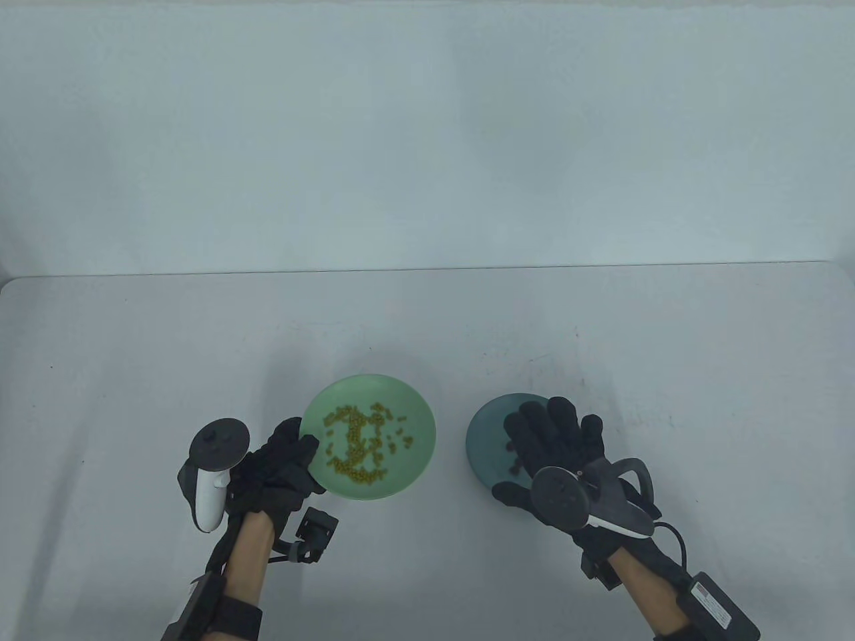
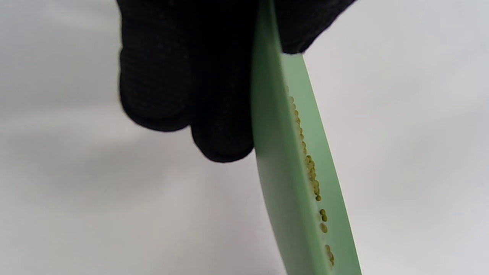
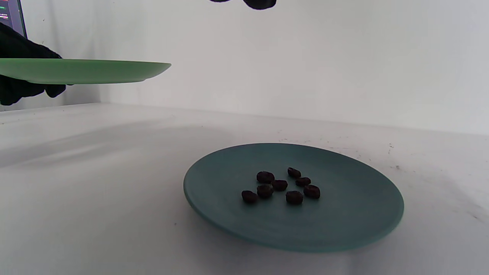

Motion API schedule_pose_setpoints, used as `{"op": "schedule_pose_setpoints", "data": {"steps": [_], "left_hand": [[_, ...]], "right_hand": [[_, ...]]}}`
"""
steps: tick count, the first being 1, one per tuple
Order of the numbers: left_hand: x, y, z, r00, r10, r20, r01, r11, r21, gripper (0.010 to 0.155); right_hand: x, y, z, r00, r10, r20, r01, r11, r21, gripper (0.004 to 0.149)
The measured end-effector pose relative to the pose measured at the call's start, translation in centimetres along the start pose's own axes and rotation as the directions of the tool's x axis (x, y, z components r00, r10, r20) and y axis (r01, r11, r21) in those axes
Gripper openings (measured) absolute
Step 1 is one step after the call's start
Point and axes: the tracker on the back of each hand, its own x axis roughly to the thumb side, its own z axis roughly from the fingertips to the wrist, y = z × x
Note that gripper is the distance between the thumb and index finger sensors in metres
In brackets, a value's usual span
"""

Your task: Pick cranberries with hand pinch into plate

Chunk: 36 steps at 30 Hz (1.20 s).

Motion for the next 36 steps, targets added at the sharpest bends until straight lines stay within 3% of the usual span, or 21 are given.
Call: {"op": "schedule_pose_setpoints", "data": {"steps": [14,36], "left_hand": [[-0.8,1.3,-2.1,0.988,-0.056,-0.144,0.066,0.996,0.06,0.05],[-3.2,-1.5,-6.0,0.946,-0.147,-0.29,0.161,0.987,0.028,0.046]], "right_hand": [[-0.4,-0.1,0.2,1.0,-0.021,-0.011,0.021,1.0,-0.011,0.091],[-0.8,-0.1,0.5,0.999,-0.039,-0.024,0.039,0.999,-0.001,0.09]]}}
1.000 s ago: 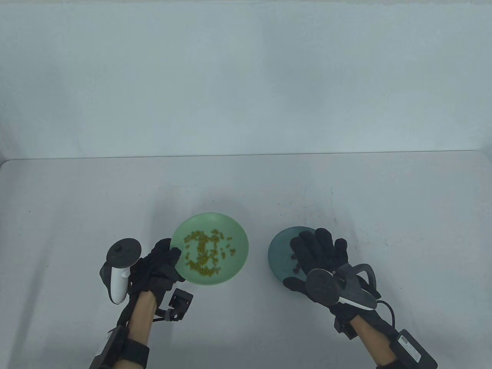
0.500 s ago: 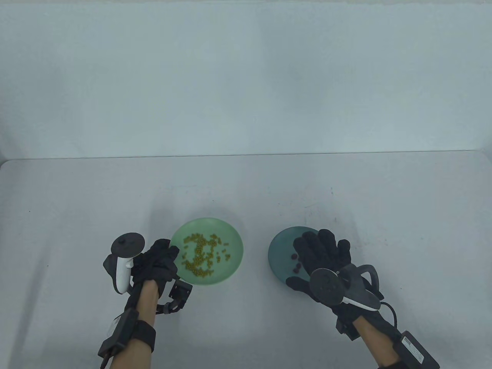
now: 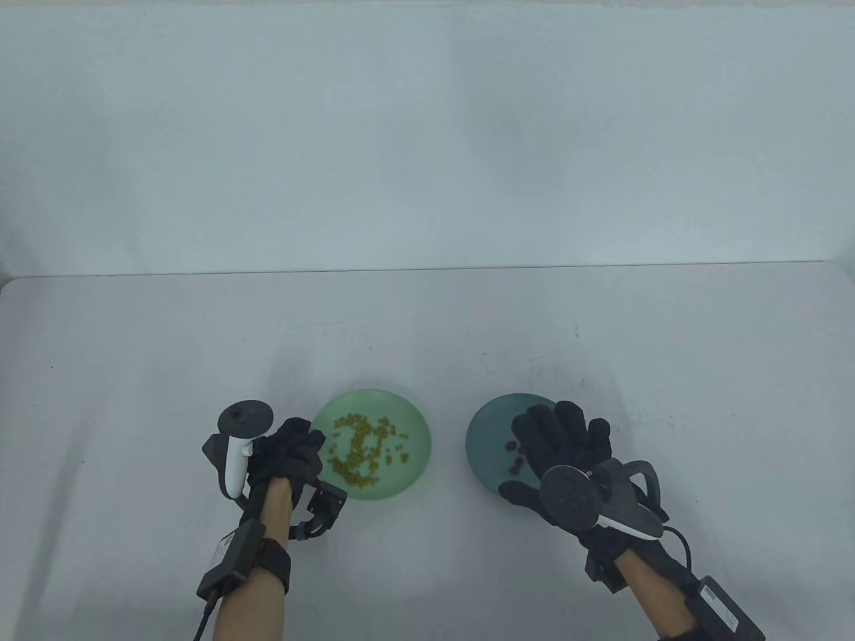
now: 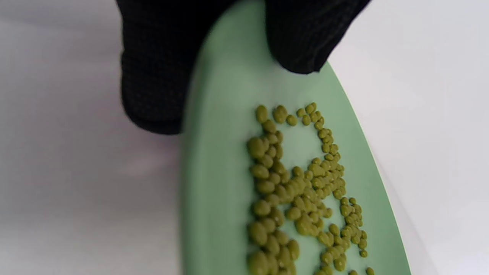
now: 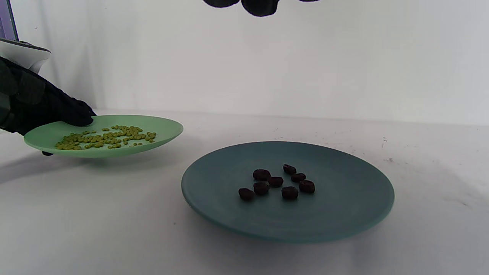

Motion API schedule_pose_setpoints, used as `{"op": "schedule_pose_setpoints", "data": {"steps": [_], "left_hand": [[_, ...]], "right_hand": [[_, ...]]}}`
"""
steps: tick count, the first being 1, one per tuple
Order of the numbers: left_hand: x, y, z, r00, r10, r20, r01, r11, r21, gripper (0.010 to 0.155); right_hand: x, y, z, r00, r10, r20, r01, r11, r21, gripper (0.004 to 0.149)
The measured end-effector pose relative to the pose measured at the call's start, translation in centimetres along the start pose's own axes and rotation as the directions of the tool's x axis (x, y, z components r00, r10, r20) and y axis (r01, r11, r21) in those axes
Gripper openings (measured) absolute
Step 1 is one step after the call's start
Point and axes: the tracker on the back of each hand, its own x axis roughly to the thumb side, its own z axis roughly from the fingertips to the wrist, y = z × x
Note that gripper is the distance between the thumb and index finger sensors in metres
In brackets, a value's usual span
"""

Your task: Pick cranberries with hand pinch into plate

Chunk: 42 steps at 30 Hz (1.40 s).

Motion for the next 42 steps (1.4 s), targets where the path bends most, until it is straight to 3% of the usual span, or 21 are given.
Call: {"op": "schedule_pose_setpoints", "data": {"steps": [18,31,36,42], "left_hand": [[0.8,-1.4,-0.7,0.991,-0.131,-0.001,0.131,0.991,0.021,0.046],[2.8,-2.0,-0.8,0.838,-0.546,-0.026,0.545,0.83,0.12,0.043],[3.0,-2.3,-0.9,0.797,-0.603,-0.031,0.6,0.786,0.152,0.043],[2.9,-2.0,-0.8,0.787,-0.616,-0.026,0.612,0.774,0.165,0.047]], "right_hand": [[0.0,0.1,0.0,1.0,0.006,0.004,-0.006,1.0,0.009,0.09],[0.1,0.1,0.1,1.0,0.014,0.003,-0.014,1.0,0.016,0.09],[0.2,0.2,0.1,1.0,0.017,0.001,-0.017,1.0,0.019,0.09],[0.2,0.2,0.1,1.0,0.017,0.0,-0.017,1.0,0.021,0.09]]}}
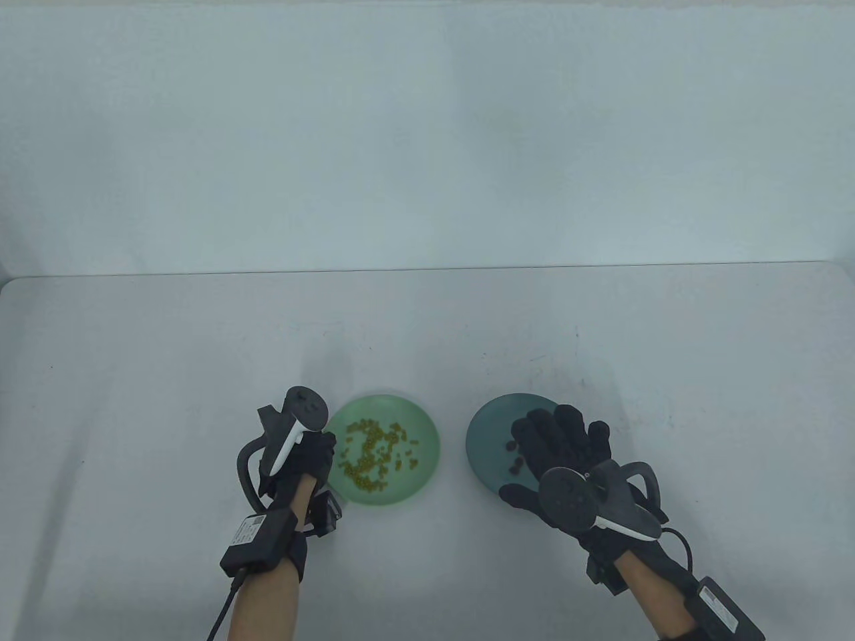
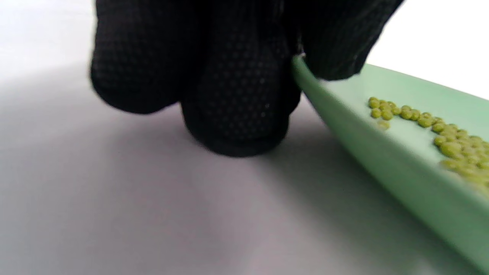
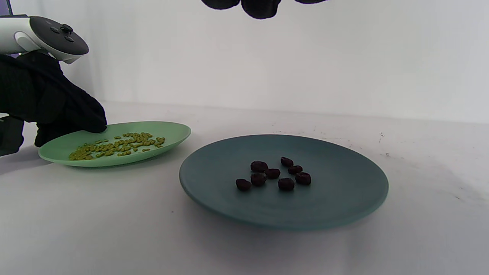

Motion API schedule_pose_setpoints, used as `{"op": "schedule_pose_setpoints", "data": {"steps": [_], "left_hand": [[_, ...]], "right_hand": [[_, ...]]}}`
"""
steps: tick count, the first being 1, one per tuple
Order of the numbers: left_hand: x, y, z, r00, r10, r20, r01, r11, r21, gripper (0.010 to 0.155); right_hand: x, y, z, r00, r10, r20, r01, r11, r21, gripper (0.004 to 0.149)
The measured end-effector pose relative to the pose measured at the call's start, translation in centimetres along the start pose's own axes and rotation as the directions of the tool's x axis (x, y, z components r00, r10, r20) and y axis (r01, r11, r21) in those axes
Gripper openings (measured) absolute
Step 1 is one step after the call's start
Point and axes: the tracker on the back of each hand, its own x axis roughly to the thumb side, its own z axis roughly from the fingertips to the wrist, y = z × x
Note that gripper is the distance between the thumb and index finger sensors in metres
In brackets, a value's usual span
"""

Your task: Pick cranberries with hand pinch into plate

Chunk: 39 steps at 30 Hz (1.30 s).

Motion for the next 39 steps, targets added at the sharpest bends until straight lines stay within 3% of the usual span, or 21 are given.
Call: {"op": "schedule_pose_setpoints", "data": {"steps": [5,8,13,19,27,39], "left_hand": [[-0.5,1.6,1.6,0.998,-0.026,0.055,0.025,0.999,0.029,0.055],[-0.4,3.2,3.6,0.984,-0.058,0.171,0.044,0.995,0.085,0.059],[0.2,5.0,7.6,0.916,-0.03,0.399,-0.013,0.995,0.104,0.068],[1.0,5.7,11.3,0.828,-0.097,0.552,-0.002,0.984,0.177,0.078],[1.2,5.3,14.2,0.738,-0.238,0.631,0.103,0.964,0.244,0.088],[-0.5,3.4,13.4,0.749,-0.236,0.619,0.125,0.968,0.219,0.092]], "right_hand": [[-0.1,-0.1,0.0,1.0,-0.003,-0.003,0.003,1.0,-0.001,0.09],[-0.2,-0.2,0.0,1.0,-0.012,-0.006,0.012,1.0,-0.005,0.09],[-0.1,-0.3,0.1,1.0,-0.015,-0.003,0.015,1.0,-0.014,0.09],[-0.2,-0.3,0.1,1.0,-0.027,0.003,0.027,0.999,-0.017,0.09],[0.0,-0.1,0.2,1.0,-0.021,0.016,0.021,1.0,-0.02,0.091],[0.3,0.4,0.2,1.0,-0.002,0.027,0.002,1.0,-0.002,0.092]]}}
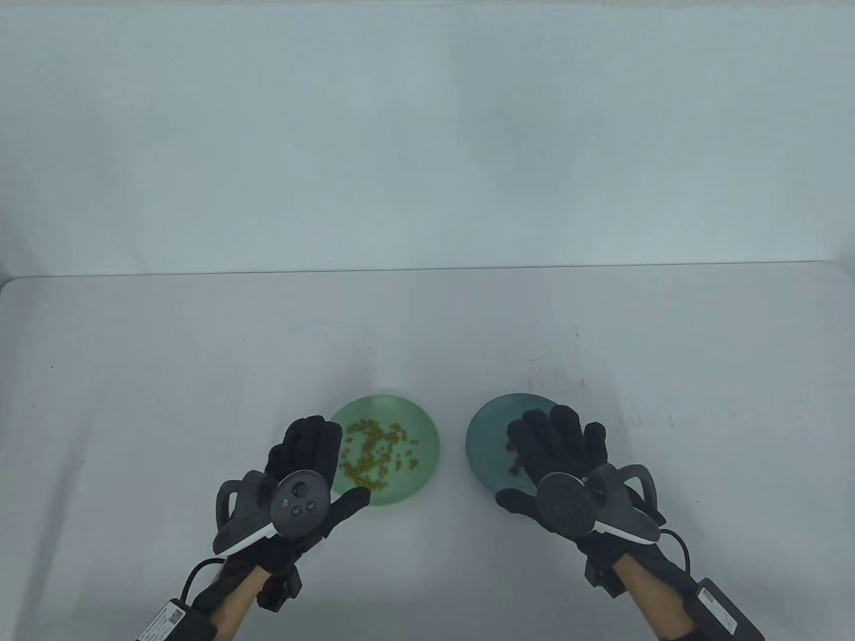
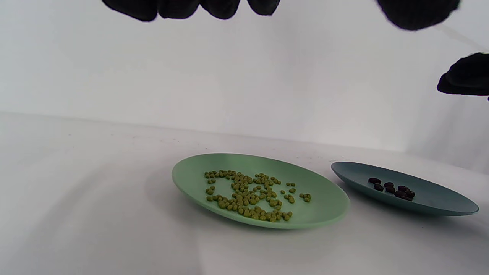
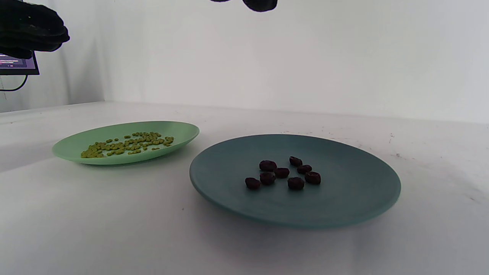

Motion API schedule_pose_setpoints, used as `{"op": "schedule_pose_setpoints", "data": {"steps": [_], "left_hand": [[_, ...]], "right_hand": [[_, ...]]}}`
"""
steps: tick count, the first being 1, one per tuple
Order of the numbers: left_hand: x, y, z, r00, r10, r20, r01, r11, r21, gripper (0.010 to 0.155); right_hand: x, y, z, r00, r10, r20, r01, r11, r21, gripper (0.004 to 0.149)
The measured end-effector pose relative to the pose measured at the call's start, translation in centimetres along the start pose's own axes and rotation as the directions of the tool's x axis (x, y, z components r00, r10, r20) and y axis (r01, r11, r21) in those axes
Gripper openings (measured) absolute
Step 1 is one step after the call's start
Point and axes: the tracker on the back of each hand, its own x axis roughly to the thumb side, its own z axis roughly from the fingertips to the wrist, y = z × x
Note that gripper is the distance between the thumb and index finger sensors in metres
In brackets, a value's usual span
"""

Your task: Pick cranberries with hand pinch into plate

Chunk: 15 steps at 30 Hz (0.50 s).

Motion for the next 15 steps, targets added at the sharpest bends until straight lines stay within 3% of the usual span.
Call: {"op": "schedule_pose_setpoints", "data": {"steps": [15], "left_hand": [[-0.36,-0.13,0.06,1.0,0.026,-0.007,-0.026,1.0,0.011,0.091]], "right_hand": [[0.25,0.24,-0.09,1.0,0.015,0.005,-0.015,1.0,0.02,0.091]]}}
